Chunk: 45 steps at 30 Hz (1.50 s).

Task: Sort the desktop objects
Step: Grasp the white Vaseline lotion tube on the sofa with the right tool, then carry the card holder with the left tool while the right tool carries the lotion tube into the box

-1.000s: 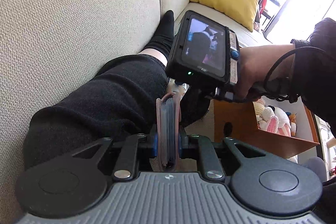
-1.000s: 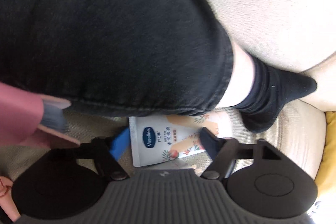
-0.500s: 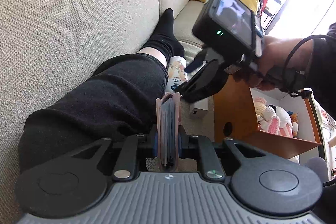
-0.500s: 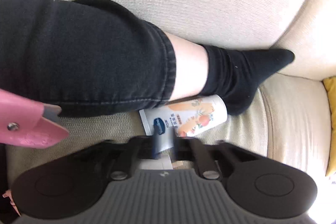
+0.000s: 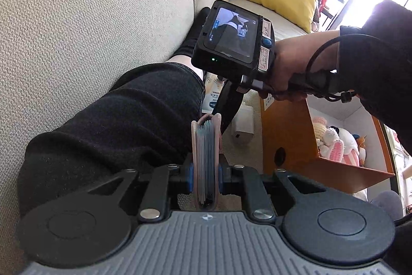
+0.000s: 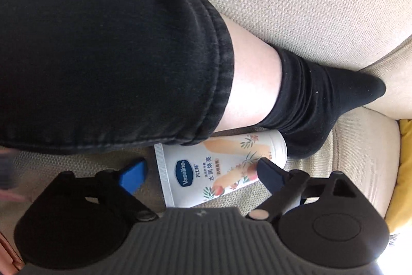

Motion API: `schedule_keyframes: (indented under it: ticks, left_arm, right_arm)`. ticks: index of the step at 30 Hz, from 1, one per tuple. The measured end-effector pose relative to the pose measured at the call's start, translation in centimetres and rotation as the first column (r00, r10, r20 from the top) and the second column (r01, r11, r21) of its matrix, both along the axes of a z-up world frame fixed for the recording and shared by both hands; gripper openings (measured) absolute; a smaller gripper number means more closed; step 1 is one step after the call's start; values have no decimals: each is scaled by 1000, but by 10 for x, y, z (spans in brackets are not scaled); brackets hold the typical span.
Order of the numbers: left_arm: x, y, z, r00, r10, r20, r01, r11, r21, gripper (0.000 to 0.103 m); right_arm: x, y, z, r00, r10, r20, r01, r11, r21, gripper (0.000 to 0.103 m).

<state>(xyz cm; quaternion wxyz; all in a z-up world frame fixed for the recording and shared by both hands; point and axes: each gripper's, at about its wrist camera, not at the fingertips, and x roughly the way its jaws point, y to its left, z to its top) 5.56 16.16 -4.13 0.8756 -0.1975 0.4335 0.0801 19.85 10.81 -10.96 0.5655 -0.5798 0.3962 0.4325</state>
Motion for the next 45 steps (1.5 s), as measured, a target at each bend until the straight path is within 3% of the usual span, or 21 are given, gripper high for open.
schedule_keyframes:
  ticks: [2, 4, 8, 13, 22, 27, 31, 36, 41, 42, 43, 45]
  left_arm:
    - [1, 0, 0, 1000, 0, -1, 0, 1000, 0, 19]
    - [-1, -1, 0, 1000, 1, -2, -1, 1000, 2, 19]
    - [-1, -2, 1, 1000, 0, -3, 0, 1000, 5, 19]
    - [-4, -1, 1, 1000, 3, 1, -3, 1000, 7, 19]
    - [-5, 1, -1, 1000, 7, -2, -7, 1000, 3, 19]
    - [-3, 0, -1, 1000, 14, -6, -13, 1000, 3, 19]
    - [3, -4, 0, 1000, 12, -15, -12, 1000, 4, 19]
    - [7, -3, -3, 1000, 18, -24, -18, 1000, 2, 19]
    - [9, -6, 5, 1000, 22, -6, -22, 1000, 14, 19]
    - [10, -7, 9, 1000, 21, 2, -21, 1000, 18, 19]
    - [10, -8, 13, 1000, 18, 10, -18, 1000, 23, 19]
    - [11, -11, 22, 1000, 8, 29, -9, 1000, 28, 19]
  right_arm:
    - [1, -1, 5, 1000, -16, -12, 16, 1000, 7, 91]
    - [3, -3, 14, 999, -41, -16, 42, 999, 27, 76]
    - [-1, -9, 26, 998, -53, -40, 54, 998, 38, 64]
    - [-5, -18, 55, 994, -76, -77, 82, 994, 76, 34]
    - [6, -34, 107, 994, -98, -49, 106, 974, 200, 13]
    - [16, -30, 113, 990, -136, 24, 124, 956, 267, 8]
    - [21, -43, 136, 985, -173, 14, 161, 945, 285, 10]
    - [30, -41, 124, 977, -212, -14, 206, 929, 308, 17]
    - [34, -60, 150, 955, -294, -38, 282, 864, 416, 10]
    - [33, -66, 159, 948, -314, -60, 307, 845, 438, 10]
    - [51, -69, 130, 937, -338, -88, 339, 820, 461, 10]
    - [45, -85, 151, 918, -375, -128, 386, 771, 507, 10]
